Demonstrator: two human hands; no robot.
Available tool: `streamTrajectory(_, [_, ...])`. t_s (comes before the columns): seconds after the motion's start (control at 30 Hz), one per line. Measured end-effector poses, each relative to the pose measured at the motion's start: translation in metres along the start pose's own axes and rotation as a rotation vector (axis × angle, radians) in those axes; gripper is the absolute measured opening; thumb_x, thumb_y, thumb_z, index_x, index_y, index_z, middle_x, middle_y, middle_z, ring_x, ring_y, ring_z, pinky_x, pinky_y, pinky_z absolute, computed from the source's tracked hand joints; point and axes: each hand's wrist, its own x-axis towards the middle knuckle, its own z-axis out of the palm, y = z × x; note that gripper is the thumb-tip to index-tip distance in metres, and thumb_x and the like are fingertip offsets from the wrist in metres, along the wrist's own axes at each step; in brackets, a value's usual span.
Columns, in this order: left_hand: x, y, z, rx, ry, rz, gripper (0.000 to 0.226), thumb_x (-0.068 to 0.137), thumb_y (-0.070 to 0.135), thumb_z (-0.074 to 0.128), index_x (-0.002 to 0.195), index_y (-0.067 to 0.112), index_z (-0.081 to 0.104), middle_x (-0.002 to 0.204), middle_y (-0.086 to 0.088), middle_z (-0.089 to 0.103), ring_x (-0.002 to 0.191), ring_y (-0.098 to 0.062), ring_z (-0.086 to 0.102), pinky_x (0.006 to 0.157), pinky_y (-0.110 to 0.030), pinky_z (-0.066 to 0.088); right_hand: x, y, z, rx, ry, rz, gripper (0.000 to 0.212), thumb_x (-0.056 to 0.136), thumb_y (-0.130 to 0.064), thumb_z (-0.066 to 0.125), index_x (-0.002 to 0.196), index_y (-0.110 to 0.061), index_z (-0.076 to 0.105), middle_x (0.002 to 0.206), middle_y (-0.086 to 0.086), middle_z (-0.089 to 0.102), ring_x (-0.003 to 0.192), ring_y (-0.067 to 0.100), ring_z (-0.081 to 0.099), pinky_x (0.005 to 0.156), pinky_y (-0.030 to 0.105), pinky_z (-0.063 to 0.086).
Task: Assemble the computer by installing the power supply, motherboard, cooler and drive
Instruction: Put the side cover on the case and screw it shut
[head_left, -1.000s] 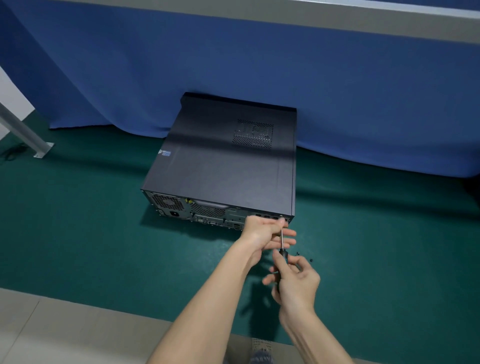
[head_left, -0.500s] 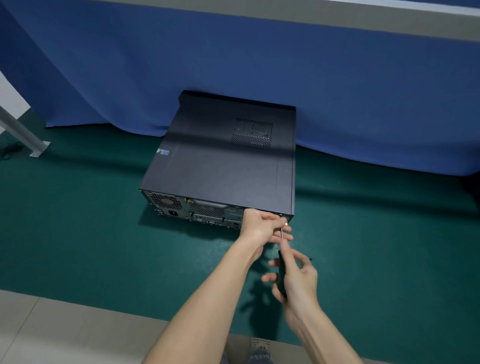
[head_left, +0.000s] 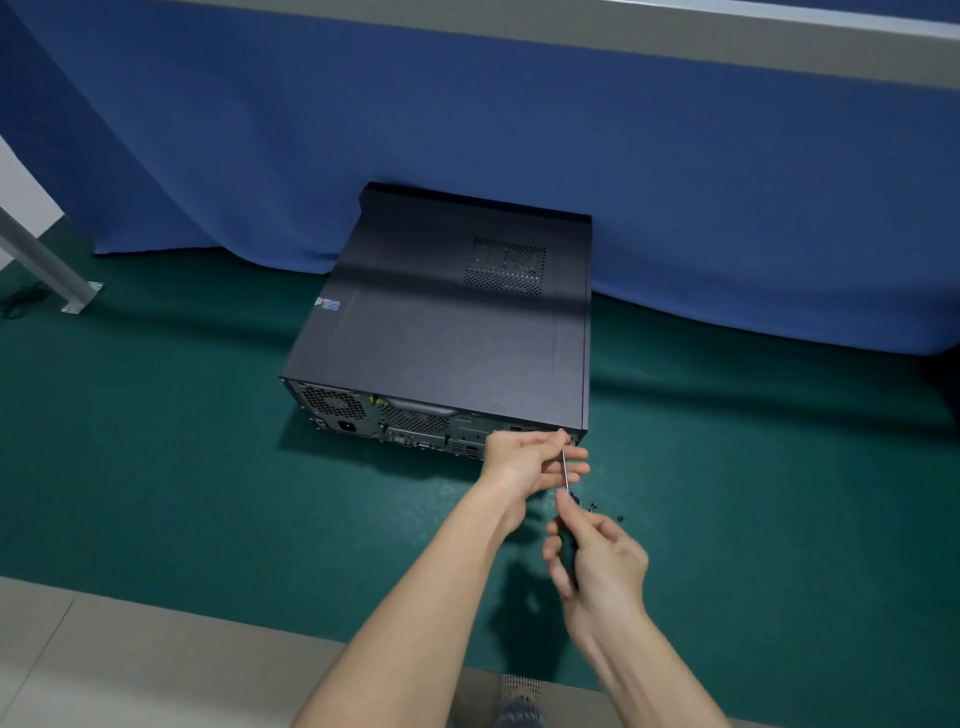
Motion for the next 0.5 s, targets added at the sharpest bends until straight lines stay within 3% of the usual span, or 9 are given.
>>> streamTrajectory(0.07, [-0.002, 0.000, -0.003, -0.030, -0.068, -0.034, 0.014, 0.096, 0.006, 0.054, 0.096, -0.005, 0.061, 0.075, -0.013, 0.072, 0.063, -0.021, 0.071, 0.060, -0.025, 0.058, -0.002, -0.005, 0.000, 0.171, -0.095, 0.186, 0.019, 0.075, -0.016, 0.074, 0.084, -0.005, 0.061, 0.059, 0.008, 0.058, 0.036, 0.010, 0.047, 0.025, 0.014, 0.020])
streamTrajectory(0.1, [-0.001, 0.001, -0.003, -0.010, -0.064, -0.030, 0.014, 0.096, 0.005, 0.053, 0.096, -0.006, 0.061, 0.075, -0.014, 0.072, 0.062, -0.021, 0.071, 0.059, -0.025, 0.058, -0.004, -0.006, -0.001, 0.142, -0.106, 0.186, 0.021, 0.074, -0.018, 0.075, 0.087, -0.005, 0.063, 0.061, 0.008, 0.060, 0.038, 0.011, 0.049, 0.026, 0.015, 0.021])
streamTrajectory(0.2, [0.000, 0.004, 0.003, 0.088, -0.007, 0.003, 0.015, 0.096, 0.004, 0.053, 0.098, -0.010, 0.060, 0.077, -0.017, 0.070, 0.058, -0.022, 0.070, 0.055, -0.026, 0.058, 0.000, 0.001, -0.007, -0.289, 0.035, -0.125, 0.025, 0.081, -0.018, 0.078, 0.090, -0.008, 0.056, 0.069, 0.006, 0.065, 0.038, 0.017, 0.056, 0.033, 0.019, 0.030])
streamTrajectory(0.27, [-0.002, 0.004, 0.005, 0.070, 0.000, -0.002, 0.016, 0.095, 0.004, 0.054, 0.100, -0.010, 0.060, 0.078, -0.017, 0.071, 0.059, -0.022, 0.070, 0.056, -0.026, 0.058, 0.001, 0.005, -0.004, -0.454, 0.112, -0.310, 0.026, 0.084, -0.017, 0.075, 0.079, -0.007, 0.051, 0.056, 0.005, 0.062, 0.033, 0.017, 0.053, 0.036, 0.020, 0.033])
streamTrajectory(0.3, [-0.002, 0.004, 0.003, 0.040, -0.012, -0.013, 0.015, 0.095, 0.005, 0.055, 0.099, -0.009, 0.060, 0.077, -0.016, 0.071, 0.061, -0.023, 0.071, 0.057, -0.026, 0.058, 0.002, 0.005, -0.004, -0.409, 0.120, -0.293, 0.027, 0.086, -0.014, 0.073, 0.074, -0.006, 0.049, 0.049, 0.004, 0.058, 0.031, 0.016, 0.049, 0.034, 0.019, 0.031])
streamTrajectory(0.4, [-0.005, 0.003, -0.003, -0.060, -0.104, -0.066, 0.017, 0.096, 0.005, 0.052, 0.104, -0.009, 0.059, 0.080, -0.017, 0.072, 0.069, -0.025, 0.072, 0.061, -0.025, 0.058, -0.003, -0.005, -0.001, 0.183, -0.062, 0.158, 0.016, 0.077, -0.012, 0.074, 0.078, -0.006, 0.059, 0.054, 0.007, 0.056, 0.032, 0.009, 0.041, 0.026, 0.014, 0.021])
streamTrajectory(0.43, [-0.006, 0.002, -0.004, -0.064, -0.119, -0.073, 0.019, 0.097, 0.005, 0.051, 0.106, -0.009, 0.058, 0.080, -0.018, 0.072, 0.070, -0.026, 0.072, 0.061, -0.025, 0.058, -0.006, -0.006, 0.000, 0.255, -0.109, 0.232, 0.019, 0.072, -0.015, 0.075, 0.083, -0.006, 0.063, 0.058, 0.007, 0.057, 0.034, 0.008, 0.042, 0.025, 0.014, 0.021])
streamTrajectory(0.5, [-0.007, 0.002, -0.001, -0.022, -0.095, -0.063, 0.016, 0.097, 0.004, 0.051, 0.103, -0.009, 0.058, 0.076, -0.018, 0.072, 0.066, -0.025, 0.071, 0.057, -0.025, 0.058, -0.009, -0.007, 0.001, 0.079, -0.114, 0.148, 0.028, 0.073, -0.017, 0.078, 0.093, -0.006, 0.062, 0.066, 0.009, 0.062, 0.038, 0.011, 0.050, 0.027, 0.016, 0.024])
